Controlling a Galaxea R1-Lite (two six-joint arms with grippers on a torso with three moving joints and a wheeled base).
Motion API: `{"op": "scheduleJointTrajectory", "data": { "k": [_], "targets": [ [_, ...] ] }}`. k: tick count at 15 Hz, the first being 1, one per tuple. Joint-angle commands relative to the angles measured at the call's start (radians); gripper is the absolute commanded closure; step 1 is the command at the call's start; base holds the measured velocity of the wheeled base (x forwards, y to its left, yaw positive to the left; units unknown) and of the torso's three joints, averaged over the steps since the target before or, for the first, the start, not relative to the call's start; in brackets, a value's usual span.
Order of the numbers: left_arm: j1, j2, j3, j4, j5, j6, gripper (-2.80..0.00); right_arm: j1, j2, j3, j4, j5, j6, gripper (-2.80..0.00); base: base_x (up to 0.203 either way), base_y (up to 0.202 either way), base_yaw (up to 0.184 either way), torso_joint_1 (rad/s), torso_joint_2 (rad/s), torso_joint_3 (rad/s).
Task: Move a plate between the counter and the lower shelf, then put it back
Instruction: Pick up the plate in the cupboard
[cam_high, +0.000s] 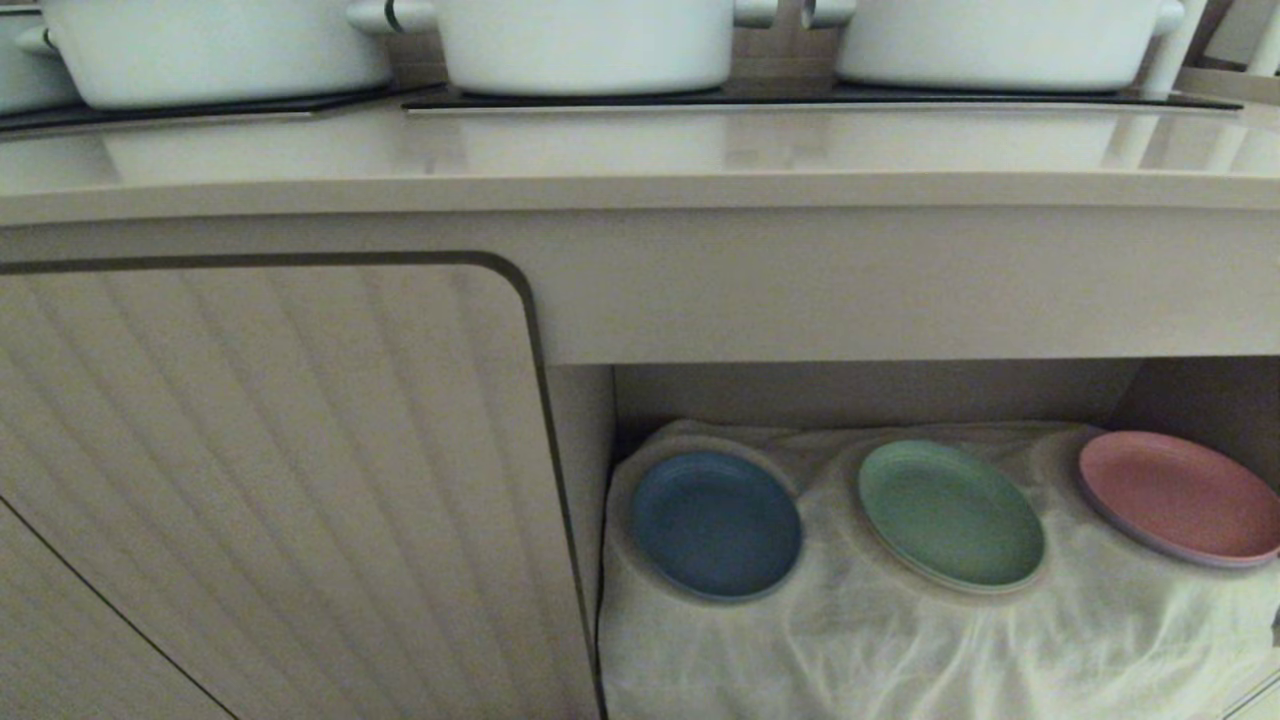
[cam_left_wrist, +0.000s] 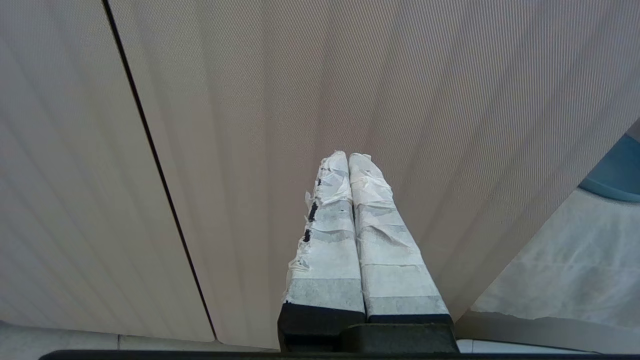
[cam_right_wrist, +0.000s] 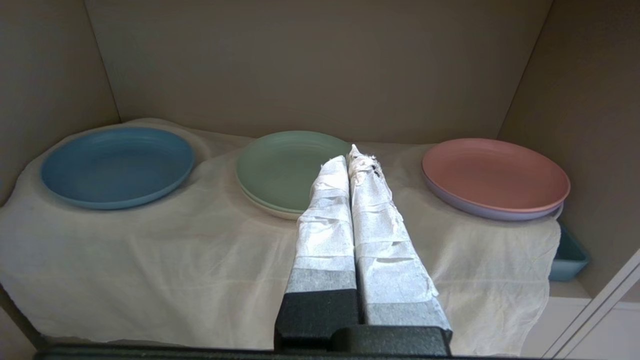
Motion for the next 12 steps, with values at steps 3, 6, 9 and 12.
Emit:
{"op": "scheduleJointTrajectory", "data": {
  "k": [3,6,9,12],
  "targets": [
    [0.000,0.000,0.000,0.000,0.001,-0.001,0.00,0.000,0.000,0.000,-0.033,0.003,-0.009,0.00,0.000,0.000,0.000,0.000,0.00,0.000],
    [0.000,0.000,-0.001,0.000,0.001,-0.001,0.00,0.000,0.000,0.000,0.000,0.063,-0.009,0.00,0.000,0.000,0.000,0.000,0.00,0.000],
    [0.000,0.000,-0.001,0.000,0.001,-0.001,0.00,0.000,0.038,-0.063,0.092,0.080,-0.011,0.00,0.000,0.000,0.000,0.000,0.00,0.000],
    [0.000,0.000,0.000,0.000,0.001,-0.001,0.00,0.002,0.149,-0.097,0.107,0.097,-0.011,0.00,0.000,0.000,0.000,0.000,0.00,0.000]
  ]
}}
